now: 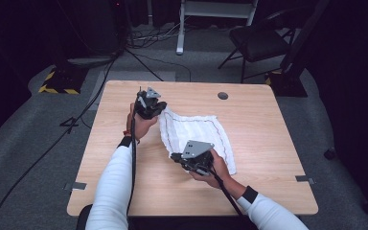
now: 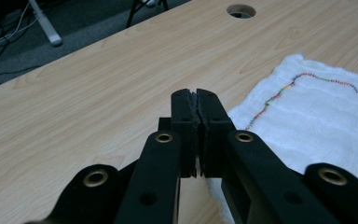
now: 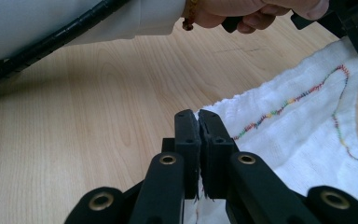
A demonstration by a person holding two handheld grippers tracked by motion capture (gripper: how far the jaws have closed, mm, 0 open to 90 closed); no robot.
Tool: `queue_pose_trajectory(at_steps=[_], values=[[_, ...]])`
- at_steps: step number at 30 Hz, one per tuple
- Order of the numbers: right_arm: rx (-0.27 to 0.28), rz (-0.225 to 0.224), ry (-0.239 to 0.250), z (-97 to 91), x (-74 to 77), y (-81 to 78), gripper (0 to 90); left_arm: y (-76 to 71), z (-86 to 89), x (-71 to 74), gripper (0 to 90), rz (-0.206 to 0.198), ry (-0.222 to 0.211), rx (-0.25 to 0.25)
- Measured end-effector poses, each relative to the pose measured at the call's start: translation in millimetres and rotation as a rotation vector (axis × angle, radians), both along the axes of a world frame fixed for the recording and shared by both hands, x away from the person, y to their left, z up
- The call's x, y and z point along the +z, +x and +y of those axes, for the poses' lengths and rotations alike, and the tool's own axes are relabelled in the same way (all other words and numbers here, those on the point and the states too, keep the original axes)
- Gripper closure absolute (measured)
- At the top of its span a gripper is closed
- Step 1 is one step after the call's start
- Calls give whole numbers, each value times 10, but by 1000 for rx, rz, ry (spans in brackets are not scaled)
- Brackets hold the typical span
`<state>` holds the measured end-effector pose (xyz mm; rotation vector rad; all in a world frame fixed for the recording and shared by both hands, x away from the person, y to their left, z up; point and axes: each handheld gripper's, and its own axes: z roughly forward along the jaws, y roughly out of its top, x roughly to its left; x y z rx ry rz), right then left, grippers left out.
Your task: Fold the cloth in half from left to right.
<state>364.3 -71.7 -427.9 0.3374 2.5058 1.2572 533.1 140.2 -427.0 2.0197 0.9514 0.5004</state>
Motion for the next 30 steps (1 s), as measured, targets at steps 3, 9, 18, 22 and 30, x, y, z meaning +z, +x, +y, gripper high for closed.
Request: queue_pose_trajectory(at_steps=[3,9,18,22,30], values=[[-12,-3,2,-81,13,-4,871,11,-106,31,866,-1,13,-17],[-28,-4,13,-213,39,-2,871,48,-252,35,866,-5,39,-30],[-53,1,20,-390,34,-3,871,80,-331,48,866,1,37,-33],[-63,5,20,-462,34,-4,871,92,-399,60,867,-9,47,-38],[-85,6,20,-618,25,-3,871,132,-570,84,867,-7,59,-61]])
